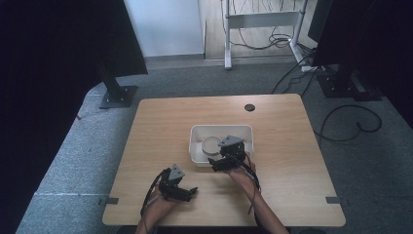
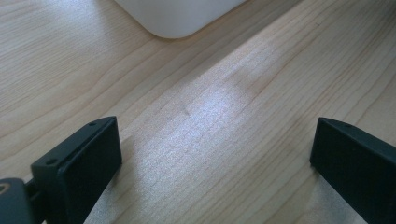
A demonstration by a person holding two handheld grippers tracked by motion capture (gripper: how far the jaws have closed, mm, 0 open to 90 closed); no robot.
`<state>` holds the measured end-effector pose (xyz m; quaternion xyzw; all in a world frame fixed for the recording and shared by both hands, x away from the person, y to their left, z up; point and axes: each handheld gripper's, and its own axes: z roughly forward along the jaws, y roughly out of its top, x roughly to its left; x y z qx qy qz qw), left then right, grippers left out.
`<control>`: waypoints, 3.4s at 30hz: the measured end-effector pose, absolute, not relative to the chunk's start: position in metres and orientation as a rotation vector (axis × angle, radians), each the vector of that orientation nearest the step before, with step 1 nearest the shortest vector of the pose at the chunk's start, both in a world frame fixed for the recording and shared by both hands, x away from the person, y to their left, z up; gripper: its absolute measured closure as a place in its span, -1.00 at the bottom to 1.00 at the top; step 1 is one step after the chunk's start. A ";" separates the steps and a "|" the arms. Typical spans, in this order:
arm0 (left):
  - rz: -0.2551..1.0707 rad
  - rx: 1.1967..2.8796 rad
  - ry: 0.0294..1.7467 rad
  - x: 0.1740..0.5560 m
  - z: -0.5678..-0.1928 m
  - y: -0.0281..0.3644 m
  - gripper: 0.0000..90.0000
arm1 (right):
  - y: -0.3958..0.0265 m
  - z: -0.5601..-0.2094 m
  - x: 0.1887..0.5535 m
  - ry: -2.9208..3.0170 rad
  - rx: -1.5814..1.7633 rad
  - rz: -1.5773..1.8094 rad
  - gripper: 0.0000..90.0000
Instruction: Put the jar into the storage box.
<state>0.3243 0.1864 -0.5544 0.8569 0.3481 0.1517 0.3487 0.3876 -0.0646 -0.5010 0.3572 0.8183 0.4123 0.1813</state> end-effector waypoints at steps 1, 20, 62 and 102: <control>0.393 2.221 0.902 0.324 -0.554 0.186 -0.96 | -0.065 -0.501 0.386 2.311 1.006 1.167 -0.90; 0.393 2.217 0.904 0.324 -0.555 0.186 -0.96 | -0.084 -0.500 0.368 2.330 0.973 1.185 -0.87; 0.393 2.218 0.904 0.324 -0.554 0.186 -0.96 | -0.125 -0.508 0.339 2.313 0.979 1.193 -0.86; 0.393 2.220 0.903 0.324 -0.554 0.186 -0.96 | -0.166 -0.512 0.316 2.260 1.044 1.173 -0.86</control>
